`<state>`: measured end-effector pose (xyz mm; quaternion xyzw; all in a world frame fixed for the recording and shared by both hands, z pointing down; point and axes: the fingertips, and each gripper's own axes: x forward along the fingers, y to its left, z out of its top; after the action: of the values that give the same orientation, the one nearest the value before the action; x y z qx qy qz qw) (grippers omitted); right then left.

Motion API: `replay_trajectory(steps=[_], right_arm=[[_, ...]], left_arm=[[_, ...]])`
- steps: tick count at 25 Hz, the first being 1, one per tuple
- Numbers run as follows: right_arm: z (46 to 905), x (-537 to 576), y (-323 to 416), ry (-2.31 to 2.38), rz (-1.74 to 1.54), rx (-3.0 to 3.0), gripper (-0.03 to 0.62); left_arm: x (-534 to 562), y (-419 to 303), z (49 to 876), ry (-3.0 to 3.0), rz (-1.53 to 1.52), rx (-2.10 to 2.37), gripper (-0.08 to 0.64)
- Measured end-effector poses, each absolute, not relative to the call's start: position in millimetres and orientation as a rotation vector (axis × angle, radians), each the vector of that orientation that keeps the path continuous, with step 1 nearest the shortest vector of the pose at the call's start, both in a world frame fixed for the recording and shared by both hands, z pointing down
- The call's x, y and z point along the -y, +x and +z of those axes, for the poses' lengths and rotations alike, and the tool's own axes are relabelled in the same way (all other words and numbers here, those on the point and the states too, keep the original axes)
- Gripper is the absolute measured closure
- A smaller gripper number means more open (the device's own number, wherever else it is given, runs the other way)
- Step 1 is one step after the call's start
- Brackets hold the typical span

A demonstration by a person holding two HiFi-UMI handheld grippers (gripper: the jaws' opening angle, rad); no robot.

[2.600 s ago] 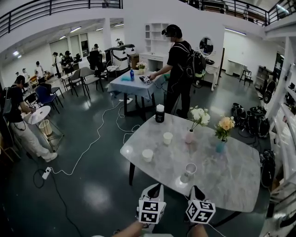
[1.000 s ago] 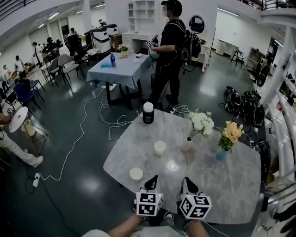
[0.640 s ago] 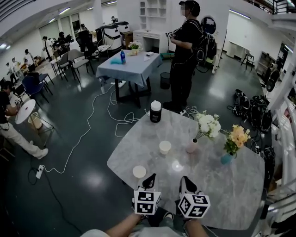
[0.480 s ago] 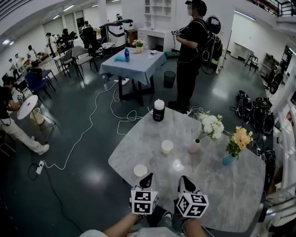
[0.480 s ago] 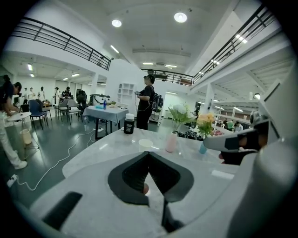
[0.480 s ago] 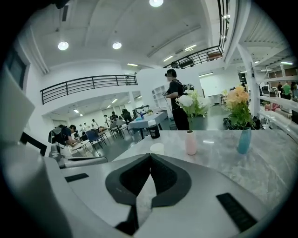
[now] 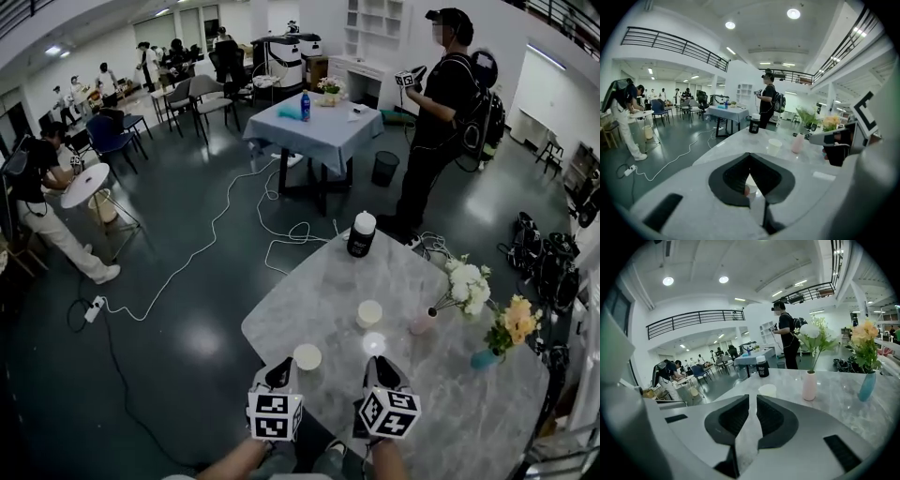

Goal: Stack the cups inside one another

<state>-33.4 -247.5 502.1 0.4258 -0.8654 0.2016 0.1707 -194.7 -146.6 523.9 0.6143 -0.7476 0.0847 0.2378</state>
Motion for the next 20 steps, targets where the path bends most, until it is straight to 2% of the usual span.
replay_trajectory(steps=[20], right_arm=[[596,334,-74,1.247,0.631,2.303,0.457]], left_arm=[[162,-288,583,1.476,0.265,2.111,0.565]])
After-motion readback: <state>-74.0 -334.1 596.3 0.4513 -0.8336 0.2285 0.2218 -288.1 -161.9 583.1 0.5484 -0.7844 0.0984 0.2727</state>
